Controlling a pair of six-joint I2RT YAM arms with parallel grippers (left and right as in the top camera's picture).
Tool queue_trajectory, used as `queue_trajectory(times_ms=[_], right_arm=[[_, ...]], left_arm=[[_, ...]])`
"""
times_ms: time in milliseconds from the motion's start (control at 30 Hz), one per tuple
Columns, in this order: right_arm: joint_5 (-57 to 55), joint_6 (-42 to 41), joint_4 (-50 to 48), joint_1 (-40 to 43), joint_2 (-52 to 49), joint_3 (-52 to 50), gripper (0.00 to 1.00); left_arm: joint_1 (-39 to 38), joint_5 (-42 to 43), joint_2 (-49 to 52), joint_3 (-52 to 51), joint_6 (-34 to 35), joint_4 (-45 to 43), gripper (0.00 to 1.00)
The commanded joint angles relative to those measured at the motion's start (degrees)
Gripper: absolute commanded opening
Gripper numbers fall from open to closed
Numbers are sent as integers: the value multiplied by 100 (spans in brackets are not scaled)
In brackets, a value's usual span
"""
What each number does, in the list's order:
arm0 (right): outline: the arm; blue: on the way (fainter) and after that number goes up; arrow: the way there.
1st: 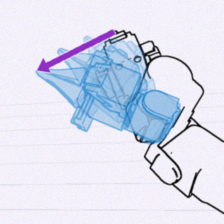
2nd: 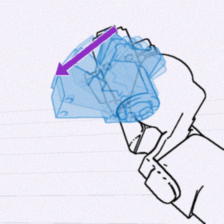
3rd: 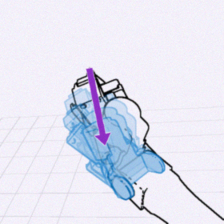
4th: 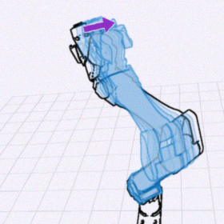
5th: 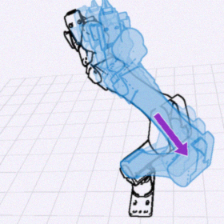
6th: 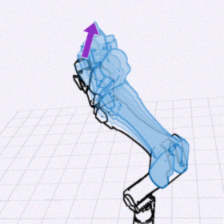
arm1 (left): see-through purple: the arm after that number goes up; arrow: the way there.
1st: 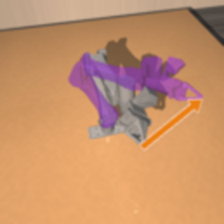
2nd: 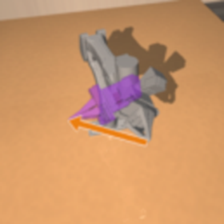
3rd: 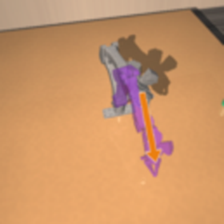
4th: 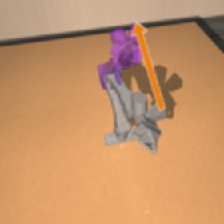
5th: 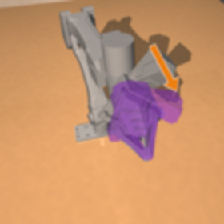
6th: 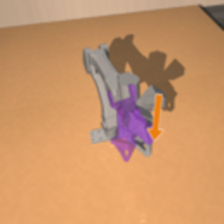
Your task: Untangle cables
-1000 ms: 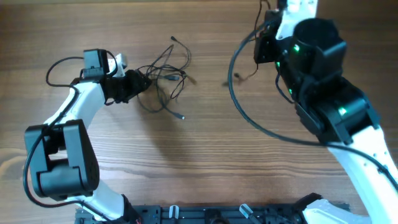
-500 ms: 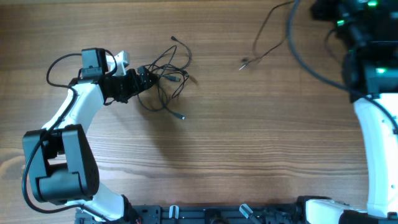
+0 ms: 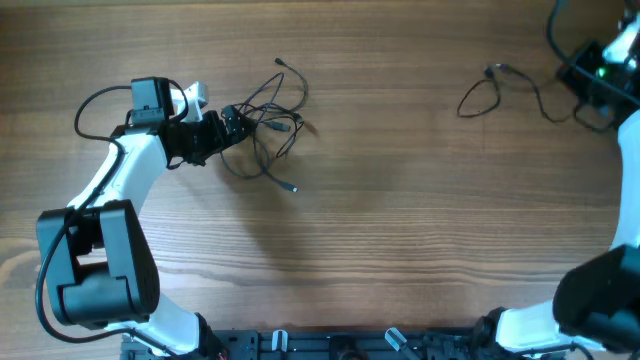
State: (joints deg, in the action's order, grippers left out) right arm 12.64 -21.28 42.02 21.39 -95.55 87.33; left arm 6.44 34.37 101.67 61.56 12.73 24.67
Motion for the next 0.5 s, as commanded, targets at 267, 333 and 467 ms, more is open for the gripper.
queue_trajectory(times_ms=[267,333,467], right_arm=[[-1928,-170,1709,474,-966,-284,4],[-2192,-448,1480,479,-1012,-610,4],[-2927,-1078,1095,612,-1012,-1360,4]], left_arm=[[22,-37,-107,48,-33,26,100],[22,-37,-107,48,-33,26,100],[22,-37,-107,48,-33,26,100]])
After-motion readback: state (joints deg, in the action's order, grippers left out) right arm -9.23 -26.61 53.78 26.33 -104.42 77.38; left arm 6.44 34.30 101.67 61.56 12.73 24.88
